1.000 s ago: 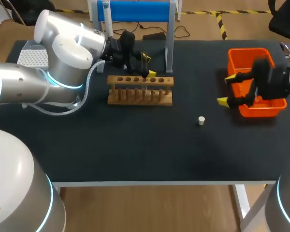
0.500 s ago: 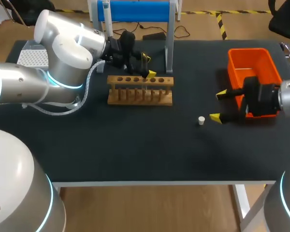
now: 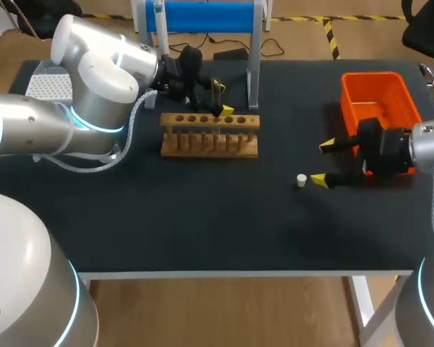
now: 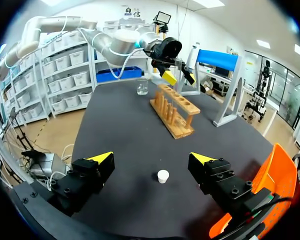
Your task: Invert the test tube, pick up the pipette, mount the tip to pipette, aspirate from beaker and dispense into the tube, eject the tip, return the pipette, and cap with the stopper.
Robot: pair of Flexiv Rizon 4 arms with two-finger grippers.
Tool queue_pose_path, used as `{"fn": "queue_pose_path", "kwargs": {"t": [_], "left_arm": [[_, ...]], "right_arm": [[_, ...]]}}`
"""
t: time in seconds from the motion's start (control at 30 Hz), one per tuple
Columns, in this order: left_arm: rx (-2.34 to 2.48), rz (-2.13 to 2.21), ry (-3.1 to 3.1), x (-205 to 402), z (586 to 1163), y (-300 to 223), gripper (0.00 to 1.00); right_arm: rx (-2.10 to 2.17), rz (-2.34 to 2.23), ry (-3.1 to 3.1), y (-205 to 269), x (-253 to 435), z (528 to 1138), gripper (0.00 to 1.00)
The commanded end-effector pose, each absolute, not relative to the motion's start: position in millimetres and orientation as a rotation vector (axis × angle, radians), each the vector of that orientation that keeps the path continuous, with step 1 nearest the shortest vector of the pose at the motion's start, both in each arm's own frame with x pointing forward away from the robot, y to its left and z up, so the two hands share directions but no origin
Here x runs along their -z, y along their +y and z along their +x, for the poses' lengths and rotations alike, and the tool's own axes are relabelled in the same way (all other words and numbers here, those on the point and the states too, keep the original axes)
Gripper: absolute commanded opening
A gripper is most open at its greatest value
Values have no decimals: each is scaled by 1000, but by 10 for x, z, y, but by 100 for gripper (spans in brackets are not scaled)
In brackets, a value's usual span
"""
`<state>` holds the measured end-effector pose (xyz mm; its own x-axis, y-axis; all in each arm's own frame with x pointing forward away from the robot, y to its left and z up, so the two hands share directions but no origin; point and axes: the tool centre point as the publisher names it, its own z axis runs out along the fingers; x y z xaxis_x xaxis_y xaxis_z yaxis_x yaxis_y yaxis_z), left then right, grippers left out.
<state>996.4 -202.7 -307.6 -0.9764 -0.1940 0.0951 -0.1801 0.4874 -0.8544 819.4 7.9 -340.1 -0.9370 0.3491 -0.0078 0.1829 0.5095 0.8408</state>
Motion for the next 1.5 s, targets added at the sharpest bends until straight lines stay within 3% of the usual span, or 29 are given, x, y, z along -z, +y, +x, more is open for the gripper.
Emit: {"fn": "queue_pose_path", "kwargs": {"t": [0.03, 1.43, 1.5], "left_arm": [[1544, -342, 2697, 3075, 9962, -2031, 100], [1544, -342, 2697, 3075, 9962, -2031, 100], [1544, -342, 2697, 3075, 9962, -2031, 100]], "right_arm": [[-1401, 458, 2571, 73, 3400, 8183, 100], [-1396, 614, 2527, 182, 3945, 8261, 100], [-1400, 615, 2528, 194, 3963, 8262, 95]]}}
